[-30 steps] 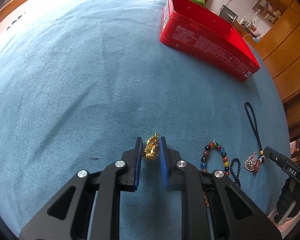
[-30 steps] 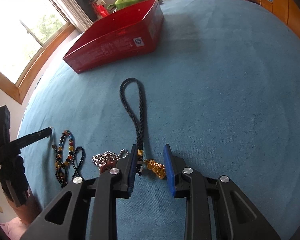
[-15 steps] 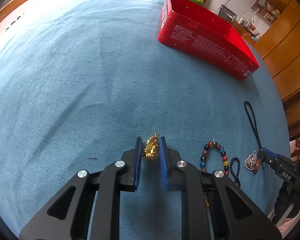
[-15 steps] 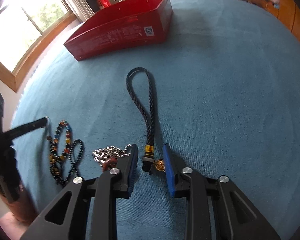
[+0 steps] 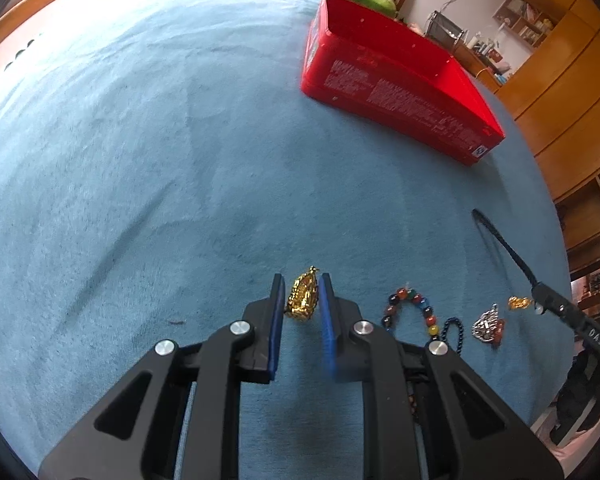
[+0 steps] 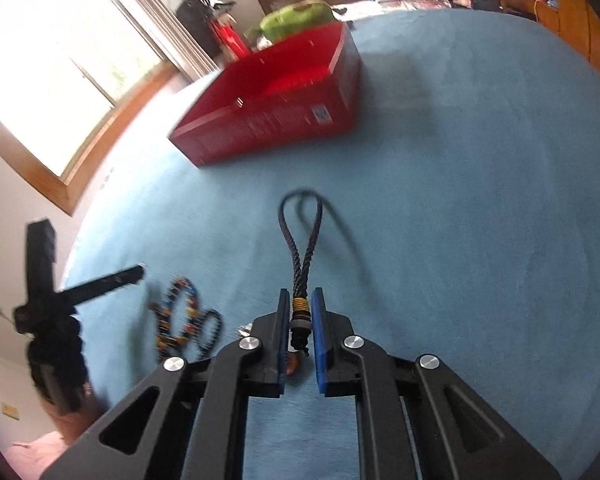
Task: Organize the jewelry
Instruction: 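Carry pendant and lanyard into the red tin and open both grippers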
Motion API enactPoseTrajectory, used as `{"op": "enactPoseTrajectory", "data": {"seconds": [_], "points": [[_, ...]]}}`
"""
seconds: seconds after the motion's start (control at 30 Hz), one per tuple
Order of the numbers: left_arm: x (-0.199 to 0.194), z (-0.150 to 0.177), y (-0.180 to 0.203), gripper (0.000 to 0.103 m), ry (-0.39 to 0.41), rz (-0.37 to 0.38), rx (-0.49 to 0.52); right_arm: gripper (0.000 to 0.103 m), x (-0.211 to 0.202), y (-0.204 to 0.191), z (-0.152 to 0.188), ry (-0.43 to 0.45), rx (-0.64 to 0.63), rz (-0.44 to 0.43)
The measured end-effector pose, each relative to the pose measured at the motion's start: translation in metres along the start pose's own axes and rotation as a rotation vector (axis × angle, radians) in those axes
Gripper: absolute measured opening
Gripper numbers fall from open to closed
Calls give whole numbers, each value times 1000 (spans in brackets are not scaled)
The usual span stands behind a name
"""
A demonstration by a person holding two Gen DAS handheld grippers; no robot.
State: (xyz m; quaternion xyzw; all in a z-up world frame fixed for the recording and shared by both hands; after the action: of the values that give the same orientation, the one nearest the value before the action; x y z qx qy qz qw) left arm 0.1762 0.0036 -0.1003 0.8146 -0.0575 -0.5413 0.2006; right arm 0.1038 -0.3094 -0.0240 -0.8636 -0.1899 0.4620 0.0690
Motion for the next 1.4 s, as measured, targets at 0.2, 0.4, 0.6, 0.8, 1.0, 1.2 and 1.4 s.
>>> {"op": "enactPoseTrajectory", "data": {"seconds": [0.2, 0.4, 0.6, 0.8, 1.0, 1.2, 1.4], "points": [[-14, -8, 14, 15, 29, 19, 26, 10, -14, -6, -27, 44, -25, 5], [-26, -25, 36, 15, 53, 18, 71, 10, -22, -7, -56, 73, -40, 6], [-40, -59, 66, 15, 96, 8, 114, 10, -28, -4, -99, 114, -41, 0], [-46, -98, 99, 15, 128, 24, 135, 10, -38, -10, -154, 187, -64, -26], [-32, -140, 133, 15, 151, 62, 135, 10, -31, -14, -207, 268, -94, -29], [17, -172, 138, 15, 122, 40, 105, 10, 22, 7, -228, 225, -68, -10], [72, -184, 134, 15, 54, -17, 105, 10, 68, 29, -227, 148, -43, 10]]}}
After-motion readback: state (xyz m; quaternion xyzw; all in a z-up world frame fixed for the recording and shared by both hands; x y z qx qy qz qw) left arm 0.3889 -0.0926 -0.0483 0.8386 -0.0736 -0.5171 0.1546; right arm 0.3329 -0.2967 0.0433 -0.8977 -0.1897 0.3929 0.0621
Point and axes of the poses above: each gripper's, at about its wrist camera, not at the fingertips, and x roughly the way its jaws point, y to its right, z to its underside, the point moved 8 cm from there along x, roughly the way its jaws point, and after that the axes turned 14 degrees about -x, right-handed, at the moved point
